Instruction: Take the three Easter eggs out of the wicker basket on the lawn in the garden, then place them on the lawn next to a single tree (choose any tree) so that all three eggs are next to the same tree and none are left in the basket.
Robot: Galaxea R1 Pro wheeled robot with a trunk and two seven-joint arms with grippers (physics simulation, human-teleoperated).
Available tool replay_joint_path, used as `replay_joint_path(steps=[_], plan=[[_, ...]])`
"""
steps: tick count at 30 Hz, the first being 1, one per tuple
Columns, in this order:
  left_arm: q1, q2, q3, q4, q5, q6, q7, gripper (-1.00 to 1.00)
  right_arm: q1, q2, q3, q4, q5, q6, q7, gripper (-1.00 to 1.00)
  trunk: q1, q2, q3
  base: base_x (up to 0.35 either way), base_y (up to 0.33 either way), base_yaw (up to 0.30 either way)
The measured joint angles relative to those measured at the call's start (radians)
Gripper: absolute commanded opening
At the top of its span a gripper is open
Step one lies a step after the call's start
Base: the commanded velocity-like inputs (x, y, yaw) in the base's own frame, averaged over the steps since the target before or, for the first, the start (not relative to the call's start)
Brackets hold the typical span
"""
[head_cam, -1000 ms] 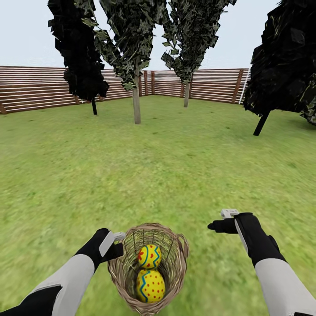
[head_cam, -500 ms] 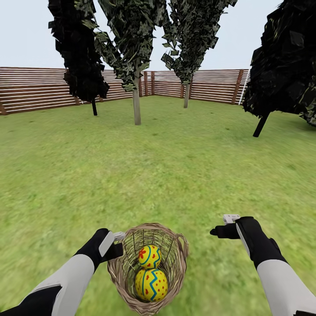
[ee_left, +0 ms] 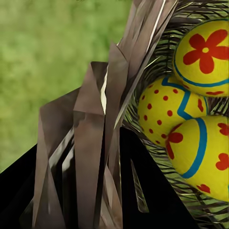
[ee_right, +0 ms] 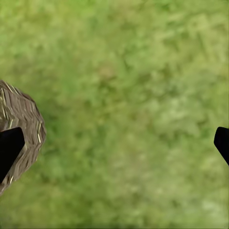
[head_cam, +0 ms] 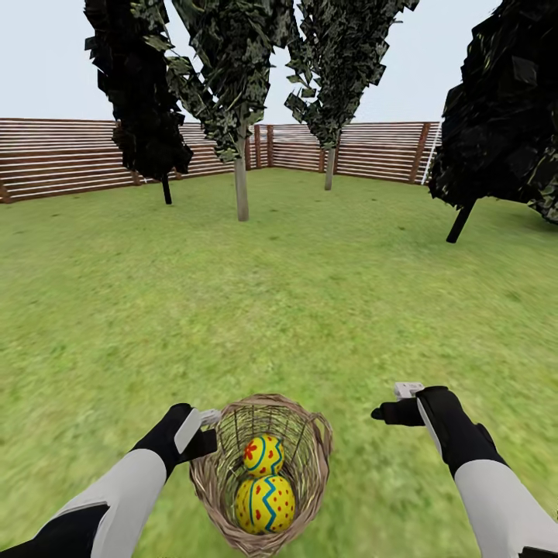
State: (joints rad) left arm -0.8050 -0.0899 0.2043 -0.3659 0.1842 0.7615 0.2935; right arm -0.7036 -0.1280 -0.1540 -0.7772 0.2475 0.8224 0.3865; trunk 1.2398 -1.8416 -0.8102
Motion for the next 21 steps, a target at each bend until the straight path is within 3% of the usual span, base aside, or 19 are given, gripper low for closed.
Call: replay_joint_path(steps=[15, 21], plan=[[0.0, 0.0, 0.0, 0.0, 0.001, 0.0, 0.0, -1.0, 0.0, -0.001, -0.001, 0.002, 0.0, -0.002, 0.0, 1.0, -0.058, 0.105, 0.024, 0.0, 0.0, 0.0], [0.0, 0.0, 0.001, 0.0, 0.001, -0.001, 0.0, -1.0, 0.0, -0.002, -0.002, 0.0, 0.001, -0.003, 0.0, 1.0, -0.081, 0.147, 0.048, 0.0, 0.0, -0.05]])
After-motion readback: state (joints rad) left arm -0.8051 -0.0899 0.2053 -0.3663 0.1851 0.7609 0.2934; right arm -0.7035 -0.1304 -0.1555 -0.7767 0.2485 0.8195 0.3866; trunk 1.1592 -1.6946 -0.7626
